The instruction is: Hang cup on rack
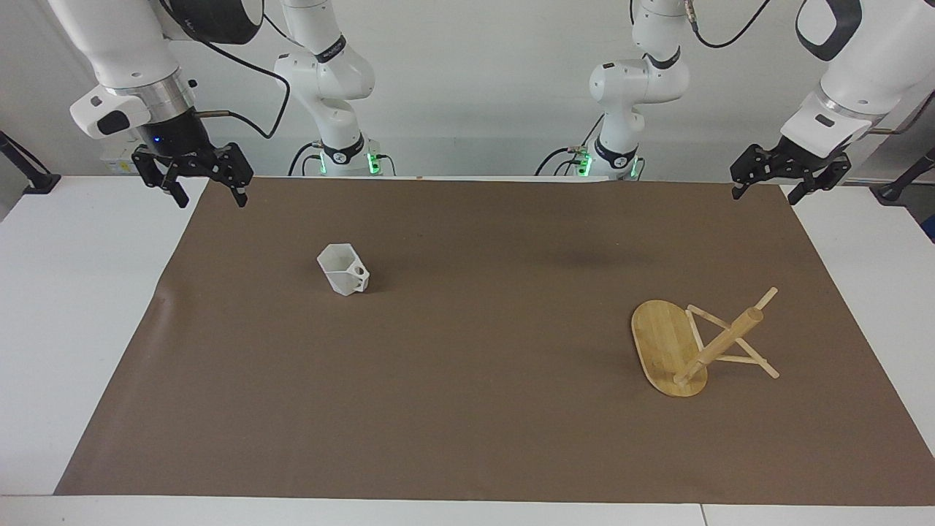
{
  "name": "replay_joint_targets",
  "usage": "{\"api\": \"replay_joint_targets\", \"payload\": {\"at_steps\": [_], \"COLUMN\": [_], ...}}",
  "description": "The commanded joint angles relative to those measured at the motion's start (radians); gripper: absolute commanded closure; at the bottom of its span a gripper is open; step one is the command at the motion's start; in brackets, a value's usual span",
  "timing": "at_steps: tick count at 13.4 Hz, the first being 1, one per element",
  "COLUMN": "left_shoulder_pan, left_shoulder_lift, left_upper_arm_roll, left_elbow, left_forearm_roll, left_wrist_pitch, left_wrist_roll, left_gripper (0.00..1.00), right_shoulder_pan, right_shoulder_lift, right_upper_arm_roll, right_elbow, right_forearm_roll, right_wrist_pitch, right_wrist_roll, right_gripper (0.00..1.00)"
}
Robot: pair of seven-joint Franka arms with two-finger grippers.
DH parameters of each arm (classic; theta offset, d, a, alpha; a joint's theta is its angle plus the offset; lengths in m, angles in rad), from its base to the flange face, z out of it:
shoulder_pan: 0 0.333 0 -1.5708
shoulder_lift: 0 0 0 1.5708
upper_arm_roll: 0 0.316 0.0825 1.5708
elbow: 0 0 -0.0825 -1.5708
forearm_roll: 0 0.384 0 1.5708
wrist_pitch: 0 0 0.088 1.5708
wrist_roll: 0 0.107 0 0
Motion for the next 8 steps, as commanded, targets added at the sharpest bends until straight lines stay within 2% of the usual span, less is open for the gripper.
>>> {"api": "replay_joint_targets", "payload": {"at_steps": [1,8], "left_shoulder_pan": [-0.010,-0.010], "left_shoulder_lift": [-0.014,-0.014], "left_upper_arm_roll": [0.009,0.009], "left_elbow": [-0.015,-0.015], "left_forearm_roll": [0.019,0.019], "left_wrist_pitch": [-0.002,-0.002], "left_wrist_roll": [0.011,0.011], "left_gripper": [0.00,0.00], "right_shoulder_pan": [-0.002,-0.002], "right_shoulder_lift": [-0.015,-0.040], "right_upper_arm_roll": [0.001,-0.006], "right_elbow": [-0.026,-0.083], "right_forearm_roll": [-0.014,-0.010], "right_wrist_pitch": [0.023,0.024], "right_wrist_roll": [-0.029,-0.020], "right_gripper": [0.00,0.00]}}
